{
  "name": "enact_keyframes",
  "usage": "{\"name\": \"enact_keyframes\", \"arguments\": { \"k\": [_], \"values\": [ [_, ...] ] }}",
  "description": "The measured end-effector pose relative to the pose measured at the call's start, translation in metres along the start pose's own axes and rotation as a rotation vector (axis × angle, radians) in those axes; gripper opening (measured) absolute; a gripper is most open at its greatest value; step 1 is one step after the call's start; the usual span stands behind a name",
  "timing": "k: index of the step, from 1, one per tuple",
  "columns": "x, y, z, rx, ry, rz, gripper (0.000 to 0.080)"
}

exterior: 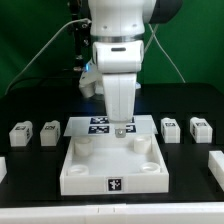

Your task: Assemble one leg

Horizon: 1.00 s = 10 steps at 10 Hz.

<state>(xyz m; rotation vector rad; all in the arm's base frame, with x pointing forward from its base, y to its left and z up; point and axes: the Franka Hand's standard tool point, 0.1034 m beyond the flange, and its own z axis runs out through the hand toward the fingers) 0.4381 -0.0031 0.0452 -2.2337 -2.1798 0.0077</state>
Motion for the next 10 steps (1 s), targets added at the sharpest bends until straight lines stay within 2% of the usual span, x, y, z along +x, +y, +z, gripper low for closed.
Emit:
{"name": "enact_keyframes", "arguments": {
  "k": [1,4,7,9,10],
  "values": [
    [-0.004,-0.013,0.011,-0.003,0.006,-0.002,0.0650],
    [-0.011,-0.023,0.037,0.014,0.019,0.013,0.0650],
    [-0.013,-0.020,0.040,0.015,0.020,0.019,0.0650],
    [-0.013,-0.020,0.040,0.015,0.020,0.020,0.0396],
    [-0.013,-0.020,0.040,0.015,0.020,0.020,0.0396]
  ]
}}
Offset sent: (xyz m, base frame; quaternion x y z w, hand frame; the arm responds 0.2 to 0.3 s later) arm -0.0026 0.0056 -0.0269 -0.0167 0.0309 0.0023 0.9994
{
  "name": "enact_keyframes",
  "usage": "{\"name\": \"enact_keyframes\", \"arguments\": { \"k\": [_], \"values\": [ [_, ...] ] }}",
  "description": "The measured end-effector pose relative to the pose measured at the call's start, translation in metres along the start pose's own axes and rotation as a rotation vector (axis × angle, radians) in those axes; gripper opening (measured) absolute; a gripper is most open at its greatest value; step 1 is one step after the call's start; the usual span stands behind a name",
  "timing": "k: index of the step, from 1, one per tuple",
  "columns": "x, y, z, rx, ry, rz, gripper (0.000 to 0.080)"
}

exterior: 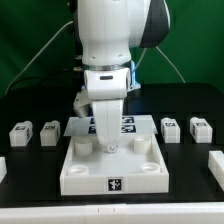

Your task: Assemble one leg

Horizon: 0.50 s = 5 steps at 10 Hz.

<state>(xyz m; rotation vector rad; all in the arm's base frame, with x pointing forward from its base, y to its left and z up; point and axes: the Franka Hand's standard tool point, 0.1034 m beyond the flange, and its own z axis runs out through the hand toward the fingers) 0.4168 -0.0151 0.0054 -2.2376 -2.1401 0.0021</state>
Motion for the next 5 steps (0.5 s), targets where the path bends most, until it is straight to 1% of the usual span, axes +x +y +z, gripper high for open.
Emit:
{"name": "enact_keyframes", "arguments": {
  "k": [1,2,3,5],
  "values": [
    [0.0000,0.0000,0.0000,0.000,0.000,0.000,0.0260],
    [0.0000,-0.0001,0.0001,0.000,0.000,0.001,0.0085],
    [0.0000,0.0006,-0.0004,-0.002,0.000,0.001,0.0053],
    [-0.0001,0.0006,-0.0004,-0.002,0.000,0.001,0.0053]
  ]
}}
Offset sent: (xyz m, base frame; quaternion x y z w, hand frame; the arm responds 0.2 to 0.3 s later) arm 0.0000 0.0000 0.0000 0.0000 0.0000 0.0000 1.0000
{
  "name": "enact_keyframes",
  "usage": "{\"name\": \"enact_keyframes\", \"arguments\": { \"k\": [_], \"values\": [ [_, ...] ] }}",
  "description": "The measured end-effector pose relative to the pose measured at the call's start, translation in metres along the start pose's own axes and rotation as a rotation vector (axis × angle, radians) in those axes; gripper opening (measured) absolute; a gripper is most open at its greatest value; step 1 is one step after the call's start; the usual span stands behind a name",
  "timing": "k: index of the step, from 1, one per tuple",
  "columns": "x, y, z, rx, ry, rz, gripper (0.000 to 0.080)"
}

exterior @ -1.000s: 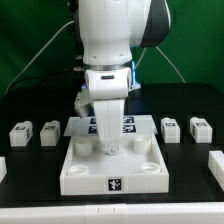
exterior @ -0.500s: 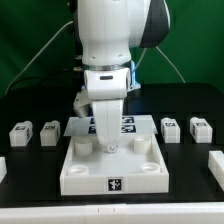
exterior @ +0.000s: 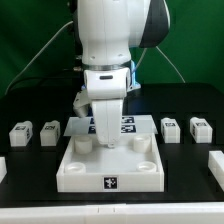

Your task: Assemble one leg

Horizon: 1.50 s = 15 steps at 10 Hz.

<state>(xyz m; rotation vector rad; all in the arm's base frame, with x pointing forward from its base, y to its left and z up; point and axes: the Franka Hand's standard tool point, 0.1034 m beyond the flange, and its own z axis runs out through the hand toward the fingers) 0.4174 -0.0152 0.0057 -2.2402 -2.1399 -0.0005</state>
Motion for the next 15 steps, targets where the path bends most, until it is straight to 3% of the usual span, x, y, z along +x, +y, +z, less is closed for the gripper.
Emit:
{"name": "enact_keyframes", "arguments": {
  "k": [7,9,14,15],
  "values": [
    [0.000,0.001,0.000,-0.001,0.000,0.000,0.0054],
    [0.007,0.015,-0.001,-0.018,0.006,-0.017,0.0054],
    [0.068,0.049,-0.001,-0.048,0.042,-0.058,0.0054],
    [0.071,0.056,-0.001,-0.055,0.044,-0.055,0.0054]
  ]
}}
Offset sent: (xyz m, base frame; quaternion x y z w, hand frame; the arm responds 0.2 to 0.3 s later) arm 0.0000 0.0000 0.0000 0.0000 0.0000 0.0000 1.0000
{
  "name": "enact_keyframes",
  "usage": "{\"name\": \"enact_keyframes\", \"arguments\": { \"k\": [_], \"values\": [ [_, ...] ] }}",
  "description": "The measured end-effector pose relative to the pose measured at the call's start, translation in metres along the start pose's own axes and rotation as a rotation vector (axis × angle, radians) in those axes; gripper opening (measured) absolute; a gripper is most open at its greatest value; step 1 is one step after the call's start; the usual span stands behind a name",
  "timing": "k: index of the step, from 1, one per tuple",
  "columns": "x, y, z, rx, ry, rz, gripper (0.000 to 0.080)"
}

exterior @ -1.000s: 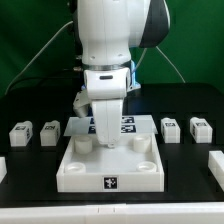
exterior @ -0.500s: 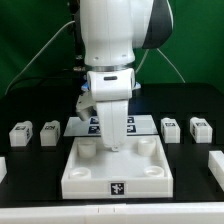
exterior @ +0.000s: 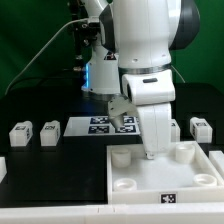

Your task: Assemble one leg

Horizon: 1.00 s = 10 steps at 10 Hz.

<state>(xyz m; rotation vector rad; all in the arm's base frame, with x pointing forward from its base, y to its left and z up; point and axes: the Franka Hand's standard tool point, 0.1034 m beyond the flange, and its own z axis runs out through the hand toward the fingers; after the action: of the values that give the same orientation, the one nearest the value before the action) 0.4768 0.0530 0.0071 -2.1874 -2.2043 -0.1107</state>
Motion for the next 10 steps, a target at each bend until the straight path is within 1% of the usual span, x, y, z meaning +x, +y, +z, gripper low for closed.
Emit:
{"name": "enact_keyframes", "arguments": {
  "k": [2,3,4,5,6,8,9,10],
  "values": [
    [0.004,0.013,0.002,0.004,0.002,0.045,0.0054],
    [0.009,0.020,0.003,0.015,0.000,0.057,0.0054],
    [0.013,0.020,0.003,0.042,-0.005,0.064,0.0054],
    [0.014,0.020,0.003,0.062,-0.015,0.078,0.0054],
    [0.014,0.020,0.003,0.070,-0.026,0.074,0.0054],
    [0.013,0.020,0.003,0.068,-0.032,0.056,0.0054],
    [0.013,0.020,0.004,0.068,-0.032,0.057,0.0153],
    [0.013,0.020,0.004,0.068,-0.032,0.058,0.0153]
  ]
}}
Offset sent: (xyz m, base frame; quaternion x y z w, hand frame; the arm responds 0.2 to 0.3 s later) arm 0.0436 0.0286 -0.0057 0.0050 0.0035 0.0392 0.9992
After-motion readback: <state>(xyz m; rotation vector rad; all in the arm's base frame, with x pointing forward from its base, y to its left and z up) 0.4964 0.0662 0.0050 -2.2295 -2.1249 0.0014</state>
